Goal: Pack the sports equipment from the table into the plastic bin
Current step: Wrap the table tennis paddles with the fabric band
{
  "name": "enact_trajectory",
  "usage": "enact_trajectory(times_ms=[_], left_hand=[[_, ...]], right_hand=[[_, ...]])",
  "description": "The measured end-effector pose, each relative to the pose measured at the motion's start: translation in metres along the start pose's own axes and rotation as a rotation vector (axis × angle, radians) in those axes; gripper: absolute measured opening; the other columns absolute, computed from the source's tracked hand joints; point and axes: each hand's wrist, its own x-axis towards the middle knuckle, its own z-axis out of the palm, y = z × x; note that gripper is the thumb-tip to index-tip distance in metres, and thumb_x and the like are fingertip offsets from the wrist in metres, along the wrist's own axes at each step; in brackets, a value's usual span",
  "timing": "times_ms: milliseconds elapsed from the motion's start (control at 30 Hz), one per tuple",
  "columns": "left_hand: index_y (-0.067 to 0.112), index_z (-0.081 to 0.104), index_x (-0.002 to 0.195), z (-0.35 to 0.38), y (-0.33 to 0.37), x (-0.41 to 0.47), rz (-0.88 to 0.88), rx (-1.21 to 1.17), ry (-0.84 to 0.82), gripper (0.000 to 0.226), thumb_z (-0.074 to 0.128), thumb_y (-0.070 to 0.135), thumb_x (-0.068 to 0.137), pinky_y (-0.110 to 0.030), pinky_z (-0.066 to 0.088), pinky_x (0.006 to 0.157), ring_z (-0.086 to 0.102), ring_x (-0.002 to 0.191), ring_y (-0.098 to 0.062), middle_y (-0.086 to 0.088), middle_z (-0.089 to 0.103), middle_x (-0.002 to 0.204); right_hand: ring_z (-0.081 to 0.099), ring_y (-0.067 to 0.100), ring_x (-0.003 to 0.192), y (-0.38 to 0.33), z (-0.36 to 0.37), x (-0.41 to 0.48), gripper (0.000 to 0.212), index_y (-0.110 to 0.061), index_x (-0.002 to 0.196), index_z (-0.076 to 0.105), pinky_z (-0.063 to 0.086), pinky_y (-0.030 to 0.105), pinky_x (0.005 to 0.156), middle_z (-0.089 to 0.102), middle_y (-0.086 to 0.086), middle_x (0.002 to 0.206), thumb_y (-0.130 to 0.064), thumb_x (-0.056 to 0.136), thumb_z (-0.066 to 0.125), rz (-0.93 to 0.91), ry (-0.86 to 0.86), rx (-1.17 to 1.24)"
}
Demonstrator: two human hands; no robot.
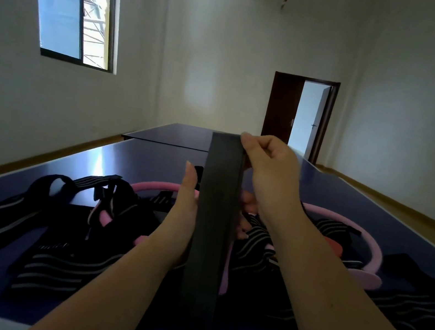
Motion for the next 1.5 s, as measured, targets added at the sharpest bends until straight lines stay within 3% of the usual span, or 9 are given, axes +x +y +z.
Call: enact_trajectory(times_ms=[100,300,500,633,933,1067,1200,1367,1500], left_hand=[[0.002,0.076,0.093,-0.011,-0.008,0.005,-0.103,-0.049,-0.243,0.073,0.032,0.06,0.097,-0.035,0.054,0.077,0.065,0.074,-0.026,-0.018,0.069,0.085],[-0.001,0.064,0.121,-0.022,-0.018,0.009,-0.087,0.067,-0.327,0.031,0.055,0.011,0.095,-0.044,0.055,0.082,0.066,0.084,-0.031,-0.024,0.066,0.101],[0.0,0.061,0.12,-0.023,-0.016,0.004,-0.138,0.217,-0.409,0.025,0.05,0.008,0.1,-0.043,0.058,0.08,0.067,0.079,-0.029,-0.021,0.069,0.095],[0.0,0.064,0.115,-0.027,-0.018,0.004,-0.089,0.185,-0.361,0.023,0.049,0.01,0.101,-0.044,0.057,0.077,0.066,0.076,-0.031,-0.02,0.069,0.091],[0.003,0.064,0.102,-0.059,0.013,0.014,-0.103,-0.111,-0.13,0.027,0.041,0.016,0.101,-0.029,0.051,0.053,0.054,0.054,-0.018,-0.008,0.059,0.07],[0.001,0.064,0.107,-0.077,0.019,0.019,-0.018,-0.182,-0.045,0.028,0.04,0.014,0.102,-0.03,0.051,0.054,0.054,0.055,-0.018,-0.009,0.059,0.07],[-0.001,0.066,0.113,-0.096,0.016,0.025,-0.001,-0.135,0.029,0.027,0.045,0.012,0.102,-0.036,0.053,0.06,0.059,0.062,-0.023,-0.014,0.064,0.078],[-0.005,0.063,0.116,-0.111,0.001,0.028,-0.062,-0.112,0.113,0.03,0.043,0.012,0.102,-0.034,0.051,0.058,0.056,0.062,-0.023,-0.015,0.063,0.083],[-0.007,0.061,0.119,-0.114,-0.008,0.029,-0.092,-0.145,0.197,0.029,0.045,0.01,0.102,-0.034,0.055,0.059,0.06,0.058,-0.023,-0.02,0.07,0.095]], right_hand=[[0.057,-0.012,0.059,0.006,0.001,0.013,0.019,-0.009,0.096,0.066,0.042,0.003,0.055,0.062,-0.008,0.074,-0.027,0.098,0.058,0.02,0.029,-0.03],[0.062,0.004,0.07,0.026,0.003,0.03,0.021,-0.015,0.092,0.069,0.054,0.018,0.066,0.068,-0.004,0.078,-0.031,0.099,0.058,0.065,0.111,-0.118],[0.061,0.013,0.073,0.045,0.003,0.033,0.027,-0.023,0.075,0.065,0.056,0.039,0.079,0.066,0.001,0.075,-0.033,0.099,0.057,0.139,0.139,-0.136],[0.065,0.025,0.071,0.054,0.008,0.034,0.036,-0.004,0.078,0.07,0.056,0.043,0.075,0.07,0.016,0.079,-0.034,0.096,0.06,0.241,0.051,-0.199],[0.048,0.018,0.041,0.09,0.025,0.009,0.033,-0.008,0.073,0.053,0.034,0.013,0.038,0.052,0.011,0.06,-0.025,0.101,0.046,0.762,-0.114,-0.053],[0.06,0.019,0.05,0.123,0.047,-0.003,0.024,-0.01,0.069,0.059,0.05,0.028,0.057,0.063,0.008,0.058,-0.02,0.091,0.057,0.526,-0.292,-0.378],[0.059,0.027,0.104,0.143,0.08,-0.022,0.01,-0.024,0.079,0.062,0.046,0.041,0.099,0.066,0.001,0.086,-0.032,0.084,0.067,0.444,-0.519,-0.584],[0.058,0.024,0.093,0.155,0.093,-0.04,0.037,-0.019,0.104,0.047,0.046,0.035,0.078,0.056,0.001,0.094,-0.04,0.082,0.068,0.475,-0.608,-0.817],[0.061,0.03,0.101,0.167,0.103,-0.049,0.038,-0.019,0.116,0.045,0.049,0.039,0.086,0.061,0.008,0.112,-0.032,0.087,0.065,0.465,-0.509,-0.838]])
